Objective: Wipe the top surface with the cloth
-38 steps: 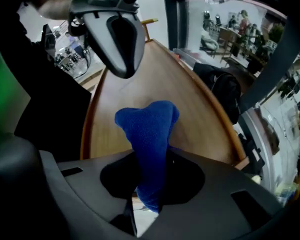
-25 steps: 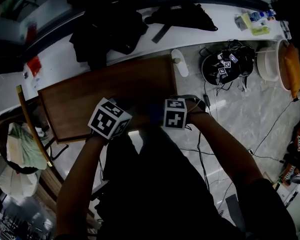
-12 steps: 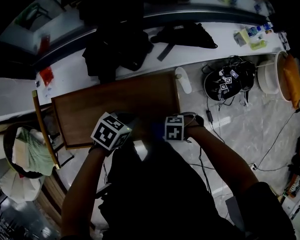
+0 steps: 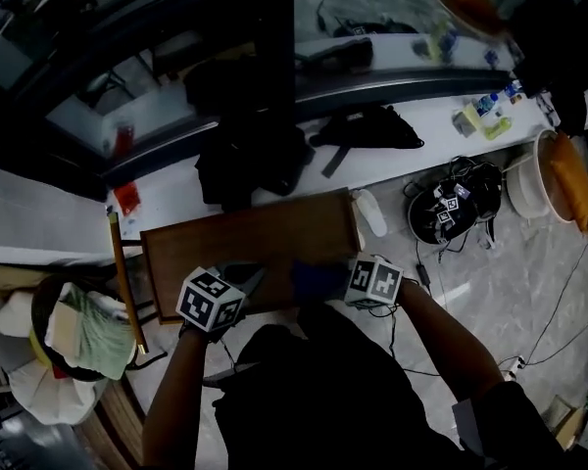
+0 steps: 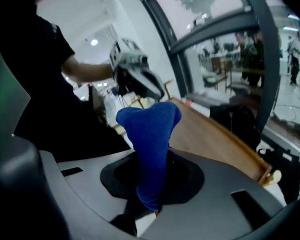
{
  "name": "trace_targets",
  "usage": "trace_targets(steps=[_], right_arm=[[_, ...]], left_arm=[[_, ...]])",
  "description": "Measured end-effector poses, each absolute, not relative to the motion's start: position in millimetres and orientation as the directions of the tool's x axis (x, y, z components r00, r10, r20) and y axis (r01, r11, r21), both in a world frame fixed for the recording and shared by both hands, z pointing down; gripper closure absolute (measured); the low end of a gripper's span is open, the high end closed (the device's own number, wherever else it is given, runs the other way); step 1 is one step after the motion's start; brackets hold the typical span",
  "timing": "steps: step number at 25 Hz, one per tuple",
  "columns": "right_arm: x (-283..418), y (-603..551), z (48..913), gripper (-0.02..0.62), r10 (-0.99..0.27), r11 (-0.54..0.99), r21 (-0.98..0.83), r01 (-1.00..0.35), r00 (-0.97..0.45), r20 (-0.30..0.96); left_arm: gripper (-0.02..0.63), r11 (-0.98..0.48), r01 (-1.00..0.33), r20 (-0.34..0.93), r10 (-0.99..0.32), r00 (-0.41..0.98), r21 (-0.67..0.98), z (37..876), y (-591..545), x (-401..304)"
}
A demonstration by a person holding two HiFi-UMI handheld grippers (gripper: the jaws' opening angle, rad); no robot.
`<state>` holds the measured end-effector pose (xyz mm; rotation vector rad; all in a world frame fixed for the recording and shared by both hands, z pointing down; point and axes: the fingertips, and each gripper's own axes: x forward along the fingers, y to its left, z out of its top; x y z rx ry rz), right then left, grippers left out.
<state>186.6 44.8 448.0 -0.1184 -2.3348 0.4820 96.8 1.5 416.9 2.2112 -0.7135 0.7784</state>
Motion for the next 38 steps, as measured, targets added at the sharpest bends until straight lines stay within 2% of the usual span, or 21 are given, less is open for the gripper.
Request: trace_targets(steps=[6, 11, 14, 18, 22, 29, 32, 38], right_arm=[[147, 70, 311, 0.508, 0.035, 0.925, -0.369, -0.093, -0.945, 0.326], [139, 125, 236, 0.508, -0.08, 0.925, -0.364, -0.111, -0.992, 0.098], [132, 160, 207, 0.508, -0.123, 0.921, -0.37, -0.122, -0.992, 0.022], [127, 199, 198, 0.508, -0.148, 0.93, -0.339, -0.143, -0.989, 0.012], [133, 234, 199, 0.508, -0.112, 0.95, -0.288, -0.12, -0.993, 0.044], [160, 290, 195, 0.508, -0.093, 0.956, -0.276, -0.103, -0.995, 0.047], [184, 323, 192, 0.508, -0.082, 0.961, -0.26, -0.089, -0.996, 0.037], [228, 401, 225, 0.508, -0.087, 0.941, -0.326, -0.092, -0.996, 0.028]], left_arm=[[0.595, -0.636, -0.608, 0.475, -0.396, 0.786, 0.475, 340, 41, 66], [0.595, -0.745, -0.514, 0.249, -0.45, 0.858, 0.426, 267, 112, 45], [0.595, -0.79, -0.474, 0.151, -0.453, 0.879, 0.39, 240, 160, 33], [0.595, -0.797, -0.484, 0.081, -0.491, 0.868, 0.36, 225, 205, 16], [0.595, -0.78, -0.511, 0.058, -0.528, 0.847, 0.362, 220, 239, 16], [0.595, -0.762, -0.549, 0.066, -0.563, 0.824, 0.343, 206, 304, 38], [0.595, -0.732, -0.561, 0.064, -0.586, 0.808, 0.387, 206, 335, 55], [0.595, -0.72, -0.557, 0.103, -0.571, 0.814, 0.414, 216, 407, 102]])
